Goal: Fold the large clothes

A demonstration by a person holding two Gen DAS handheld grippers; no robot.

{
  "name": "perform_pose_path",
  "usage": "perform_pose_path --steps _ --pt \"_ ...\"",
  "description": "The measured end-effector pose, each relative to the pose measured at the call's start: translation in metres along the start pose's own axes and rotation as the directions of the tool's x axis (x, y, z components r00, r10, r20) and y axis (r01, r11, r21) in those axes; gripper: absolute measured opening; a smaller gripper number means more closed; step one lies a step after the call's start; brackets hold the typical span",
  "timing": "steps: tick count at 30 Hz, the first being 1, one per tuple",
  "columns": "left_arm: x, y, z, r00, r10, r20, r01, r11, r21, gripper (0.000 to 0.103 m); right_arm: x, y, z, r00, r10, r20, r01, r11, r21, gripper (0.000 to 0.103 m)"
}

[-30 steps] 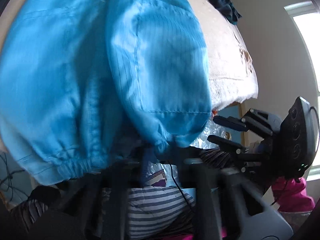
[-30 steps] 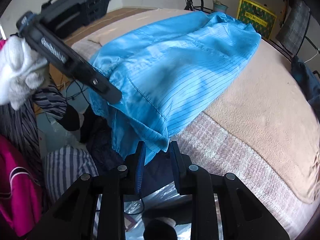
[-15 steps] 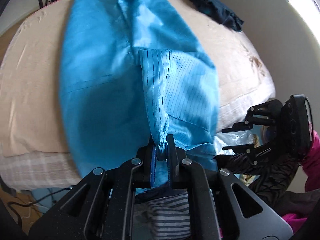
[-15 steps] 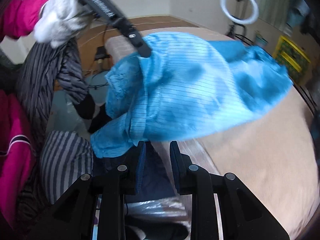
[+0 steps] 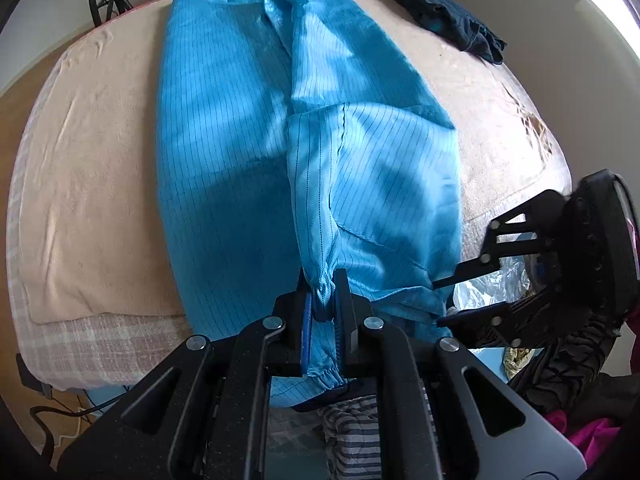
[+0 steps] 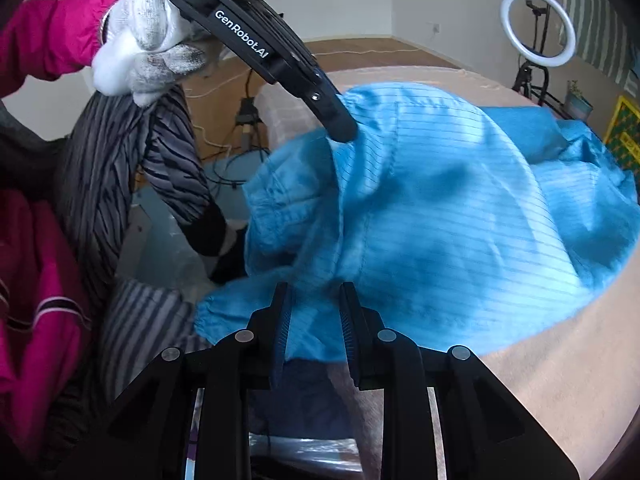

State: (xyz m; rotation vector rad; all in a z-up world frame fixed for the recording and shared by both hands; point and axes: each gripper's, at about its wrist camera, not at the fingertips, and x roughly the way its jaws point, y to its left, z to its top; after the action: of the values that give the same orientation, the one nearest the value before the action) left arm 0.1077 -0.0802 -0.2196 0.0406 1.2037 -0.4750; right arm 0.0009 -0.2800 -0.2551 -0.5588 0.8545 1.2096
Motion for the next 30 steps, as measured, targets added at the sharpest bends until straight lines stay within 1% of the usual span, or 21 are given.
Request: perform_pose_path --steps 4,6,8,11,13,14,15,16,17,18,20,22,23,24,25,26,27,28,30 --pt "-0.007 -0.005 -0.001 0.999 -0.022 0.024 0.021 0.999 0.027 0.007 0.011 -0.006 0.002 1.0 0.029 -0.01 -0.029 0.999 0.041 0.023" --pt "-0.011 -0.007 -0.002 0.999 -0.039 0.036 0.038 0.999 0.037 0.007 0.012 -0.015 0.001 0.996 0.084 -0.001 -0.084 0.991 0.104 0.023" --pt "-0.015 -0.009 -0.004 0.998 -0.048 0.046 0.046 0.998 0.046 0.007 0.01 -0.027 -0.002 0.988 0.155 0.018 -0.155 0.973 0.173 0.023" --pt "-0.016 -0.01 -0.006 0.997 -0.054 0.052 0.051 0.997 0.054 0.007 0.01 -0.041 -0.005 0.983 0.176 0.047 -0.182 0.953 0.241 0.023" --pt "-0.014 -0.009 -0.008 0.998 -0.043 0.05 0.041 0.998 0.05 0.007 0.013 -0.04 -0.004 0.983 0.182 0.039 -0.186 0.955 0.233 0.023" --pt "-0.013 -0.007 -0.009 0.998 -0.038 0.047 0.036 0.999 0.041 0.007 0.014 -0.038 -0.002 0.983 0.181 0.033 -0.184 0.956 0.23 0.019" --pt "-0.013 -0.005 -0.009 0.998 -0.037 0.047 0.035 0.999 0.037 0.007 0.015 -0.037 0.0 0.983 0.18 0.029 -0.182 0.956 0.232 0.01" --pt "-0.013 -0.005 -0.01 0.998 -0.037 0.047 0.035 0.999 0.036 0.007 0.015 -0.036 0.001 0.984 0.176 0.017 -0.175 0.957 0.23 0.002" --pt "-0.012 -0.005 -0.01 0.998 -0.038 0.047 0.036 0.999 0.037 0.007 0.015 -0.031 0.003 0.988 0.153 -0.003 -0.148 0.964 0.219 0.002" --pt "-0.012 -0.006 -0.01 0.998 -0.042 0.048 0.04 0.998 0.043 0.007 0.014 -0.023 0.005 0.994 0.104 -0.023 -0.097 0.975 0.198 0.002" --pt "-0.013 -0.01 -0.01 0.996 -0.063 0.056 0.06 0.997 0.056 0.007 0.009 -0.009 0.006 0.998 0.039 -0.051 -0.029 0.982 0.184 0.001" --pt "-0.011 -0.014 -0.01 0.994 -0.094 0.056 0.09 0.994 0.068 0.007 0.0 0.003 0.002 0.997 -0.048 -0.062 0.06 0.978 0.2 0.0" --pt "-0.009 -0.018 -0.011 0.991 -0.121 0.051 0.117 0.99 0.077 0.009 -0.005 0.008 -0.002 0.993 -0.096 -0.072 0.11 0.967 0.229 0.0" --pt "-0.007 -0.021 -0.011 0.989 -0.141 0.041 0.137 0.987 0.085 0.01 -0.011 0.013 -0.008 0.986 -0.147 -0.08 0.163 0.948 0.272 0.0" --pt "-0.003 -0.027 -0.012 0.986 -0.168 0.024 0.164 0.981 0.1 0.01 -0.015 0.017 -0.014 0.973 -0.21 -0.099 0.23 0.92 0.316 0.0" --pt "0.0 -0.032 -0.013 0.984 -0.178 0.016 0.175 0.978 0.114 0.012 -0.019 0.021 -0.02 0.957 -0.263 -0.121 0.289 0.887 0.361 0.0" --pt "0.002 -0.035 -0.015 0.982 -0.19 0.01 0.187 0.974 0.128 0.013 -0.027 0.027 -0.03 0.942 -0.309 -0.135 0.335 0.825 0.455 0.0" --pt "0.004 -0.037 -0.017 0.978 -0.207 0.004 0.205 0.968 0.143 0.013 -0.031 0.031 -0.037 0.935 -0.326 -0.141 0.35 0.783 0.514 0.0" --pt "0.008 -0.041 -0.023 0.972 -0.235 -0.014 0.234 0.96 0.156 0.019 -0.037 0.045 -0.054 0.917 -0.367 -0.158 0.379 0.675 0.633 0.0"
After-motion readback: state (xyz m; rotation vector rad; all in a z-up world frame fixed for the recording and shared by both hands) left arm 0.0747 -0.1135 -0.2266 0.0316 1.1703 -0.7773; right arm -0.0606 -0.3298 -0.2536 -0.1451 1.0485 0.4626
